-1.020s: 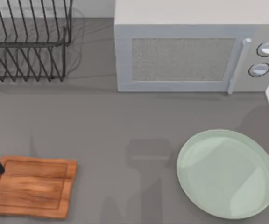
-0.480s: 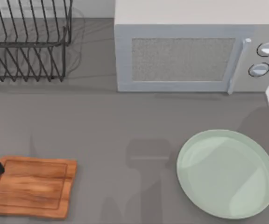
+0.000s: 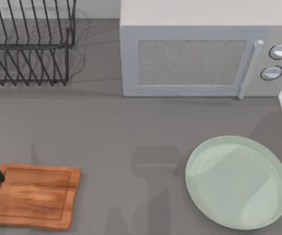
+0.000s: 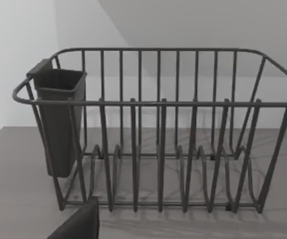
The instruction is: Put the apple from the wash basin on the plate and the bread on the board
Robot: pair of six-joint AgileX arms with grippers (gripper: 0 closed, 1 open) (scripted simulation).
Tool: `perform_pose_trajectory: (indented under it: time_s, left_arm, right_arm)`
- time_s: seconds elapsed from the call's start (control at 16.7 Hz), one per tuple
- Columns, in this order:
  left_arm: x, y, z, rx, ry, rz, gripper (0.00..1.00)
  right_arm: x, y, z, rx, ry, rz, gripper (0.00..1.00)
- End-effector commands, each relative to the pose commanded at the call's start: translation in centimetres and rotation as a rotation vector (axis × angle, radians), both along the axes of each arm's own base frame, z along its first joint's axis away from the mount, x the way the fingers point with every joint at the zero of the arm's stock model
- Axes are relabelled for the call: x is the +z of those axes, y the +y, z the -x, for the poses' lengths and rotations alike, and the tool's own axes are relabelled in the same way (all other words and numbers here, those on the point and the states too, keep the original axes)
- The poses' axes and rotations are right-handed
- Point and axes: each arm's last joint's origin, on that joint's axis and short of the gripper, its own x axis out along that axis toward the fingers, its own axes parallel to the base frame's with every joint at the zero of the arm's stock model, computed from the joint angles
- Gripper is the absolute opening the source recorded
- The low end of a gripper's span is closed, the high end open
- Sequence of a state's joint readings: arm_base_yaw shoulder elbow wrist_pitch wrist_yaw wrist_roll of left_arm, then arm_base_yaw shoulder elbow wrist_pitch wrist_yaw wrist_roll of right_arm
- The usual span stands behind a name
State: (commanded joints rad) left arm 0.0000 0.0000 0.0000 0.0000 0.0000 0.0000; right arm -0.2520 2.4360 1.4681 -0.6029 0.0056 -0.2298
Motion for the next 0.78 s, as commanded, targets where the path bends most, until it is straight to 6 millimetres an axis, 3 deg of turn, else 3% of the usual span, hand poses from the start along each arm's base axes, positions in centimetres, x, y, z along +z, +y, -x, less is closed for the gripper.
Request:
perform_pose_trajectory:
  time_s: [0.12,0.18,0.6,0.66,0.78]
  left_arm:
    - [0.0,0.0,0.0,0.0,0.0,0.0,1.0]
    - [0.0,0.0,0.0,0.0,0.0,0.0,1.0]
    - [0.0,0.0,0.0,0.0,0.0,0.0,1.0]
    - [0.0,0.0,0.0,0.0,0.0,0.0,1.0]
    - [0.0,0.0,0.0,0.0,0.0,0.0,1.0]
  right_arm:
    - [0.0,0.0,0.0,0.0,0.0,0.0,0.02]
    - [0.0,0.0,0.0,0.0,0.0,0.0,0.0]
    - [0.0,0.0,0.0,0.0,0.0,0.0,0.0]
    - [3.1,0.0,-0.7,-0.005,-0.057,0.001,0.0]
    - [3.7,-0.1,-0.9,-0.004,-0.062,0.002,0.0]
